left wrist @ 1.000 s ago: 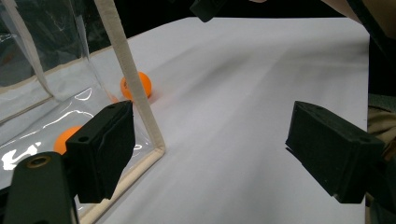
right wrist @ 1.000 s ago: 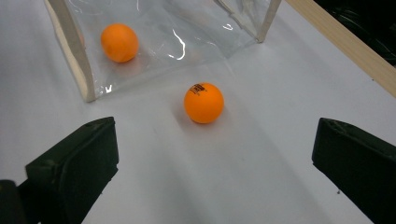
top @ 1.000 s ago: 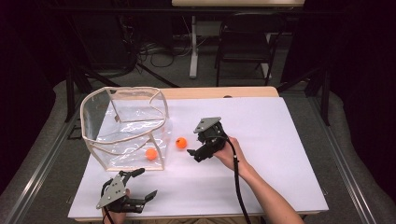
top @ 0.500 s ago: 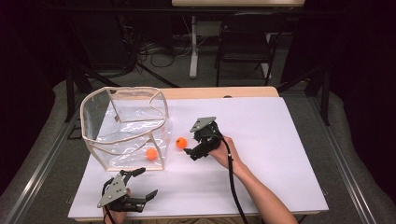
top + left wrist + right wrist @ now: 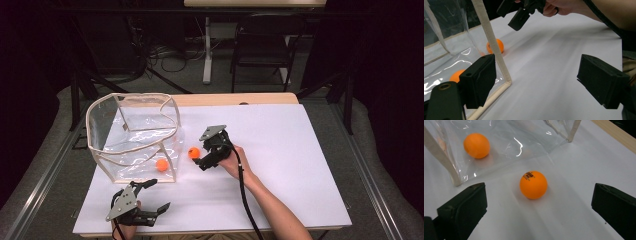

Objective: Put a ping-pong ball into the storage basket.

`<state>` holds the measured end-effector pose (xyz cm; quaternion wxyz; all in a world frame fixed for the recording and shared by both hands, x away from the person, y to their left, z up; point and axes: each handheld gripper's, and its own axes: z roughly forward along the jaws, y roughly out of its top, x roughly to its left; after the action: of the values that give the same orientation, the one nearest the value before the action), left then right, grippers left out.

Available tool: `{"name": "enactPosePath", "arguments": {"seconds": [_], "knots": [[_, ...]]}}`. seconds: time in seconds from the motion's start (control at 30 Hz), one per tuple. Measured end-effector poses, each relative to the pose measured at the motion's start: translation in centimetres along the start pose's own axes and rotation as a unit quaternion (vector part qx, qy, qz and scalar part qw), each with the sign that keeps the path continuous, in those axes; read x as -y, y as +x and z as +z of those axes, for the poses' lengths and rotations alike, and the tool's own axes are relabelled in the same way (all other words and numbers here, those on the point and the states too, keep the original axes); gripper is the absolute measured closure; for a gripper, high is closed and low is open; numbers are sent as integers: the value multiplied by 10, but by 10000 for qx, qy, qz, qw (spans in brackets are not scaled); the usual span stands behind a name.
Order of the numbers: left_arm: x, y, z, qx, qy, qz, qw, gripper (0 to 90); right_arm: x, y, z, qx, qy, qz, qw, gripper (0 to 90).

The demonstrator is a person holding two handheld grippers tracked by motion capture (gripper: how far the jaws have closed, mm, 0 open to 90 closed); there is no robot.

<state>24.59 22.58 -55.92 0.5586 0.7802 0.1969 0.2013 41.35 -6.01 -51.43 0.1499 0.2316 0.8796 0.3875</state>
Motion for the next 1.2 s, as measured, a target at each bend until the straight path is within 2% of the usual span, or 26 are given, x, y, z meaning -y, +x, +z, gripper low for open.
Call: {"name": "enactPosePath", "arguments": {"seconds": [0.17, 0.3, 0.43, 0.63, 0.83, 1.2], "knots": [[0, 0, 0, 11, -5, -3, 10000, 156, -3, -2, 5, -51, -3, 63, 10000, 0], [-1, 0, 0, 12, -8, 8, 10000, 156, -4, -1, 11, 55, 54, -18, 10000, 0], [0, 0, 0, 8, -16, -4, 10000, 156, -3, 0, 18, 21, 80, -30, 10000, 0], [-1, 1, 2, 31, 1, 26, 10000, 156, 1, -1, 23, -126, -16, 120, 9998, 0], [-1, 1, 4, 74, 8, 44, 10000, 156, 5, -1, 29, -149, -71, 198, 9997, 0], [-2, 1, 3, 77, 7, 57, 10000, 156, 7, 4, 38, -98, -103, 136, 9998, 0]]}}
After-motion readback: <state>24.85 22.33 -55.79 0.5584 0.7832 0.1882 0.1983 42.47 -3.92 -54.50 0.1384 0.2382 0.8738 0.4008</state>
